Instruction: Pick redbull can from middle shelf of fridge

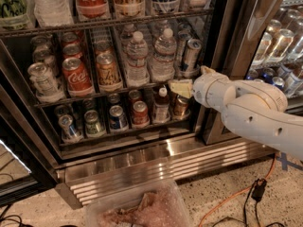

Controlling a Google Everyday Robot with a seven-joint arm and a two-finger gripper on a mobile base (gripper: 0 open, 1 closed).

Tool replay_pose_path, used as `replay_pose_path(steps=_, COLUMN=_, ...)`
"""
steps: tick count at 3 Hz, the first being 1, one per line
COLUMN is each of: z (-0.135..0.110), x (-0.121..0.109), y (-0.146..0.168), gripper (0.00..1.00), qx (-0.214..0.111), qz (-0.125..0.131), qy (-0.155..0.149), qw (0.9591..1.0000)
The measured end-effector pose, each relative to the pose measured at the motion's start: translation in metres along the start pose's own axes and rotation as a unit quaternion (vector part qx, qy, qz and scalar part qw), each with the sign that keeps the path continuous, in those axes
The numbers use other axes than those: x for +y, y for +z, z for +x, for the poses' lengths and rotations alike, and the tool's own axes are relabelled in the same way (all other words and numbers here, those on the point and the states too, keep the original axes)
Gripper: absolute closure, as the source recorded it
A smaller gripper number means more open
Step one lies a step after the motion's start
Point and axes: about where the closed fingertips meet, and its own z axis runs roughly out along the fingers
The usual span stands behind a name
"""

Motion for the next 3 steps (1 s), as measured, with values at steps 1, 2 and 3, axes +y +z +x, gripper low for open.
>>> replay_pose_path(steps=1, z=-0.0003, x=-0.0005, y=0.0002, gripper=0.00, qx=0.000, qz=0.000, qy=0.000, qw=1.0000)
replay_pose_path(steps=2, z=-0.0004, x=-0.0005, y=0.0002, gripper=0.00, qx=0.000, qz=0.000, qy=0.000, qw=1.0000)
replay_pose_path(steps=3, z=-0.0070, x=0.0033, y=-0.0024, gripper=0.00, qx=-0.011, qz=-0.003, qy=0.003, qw=0.9999)
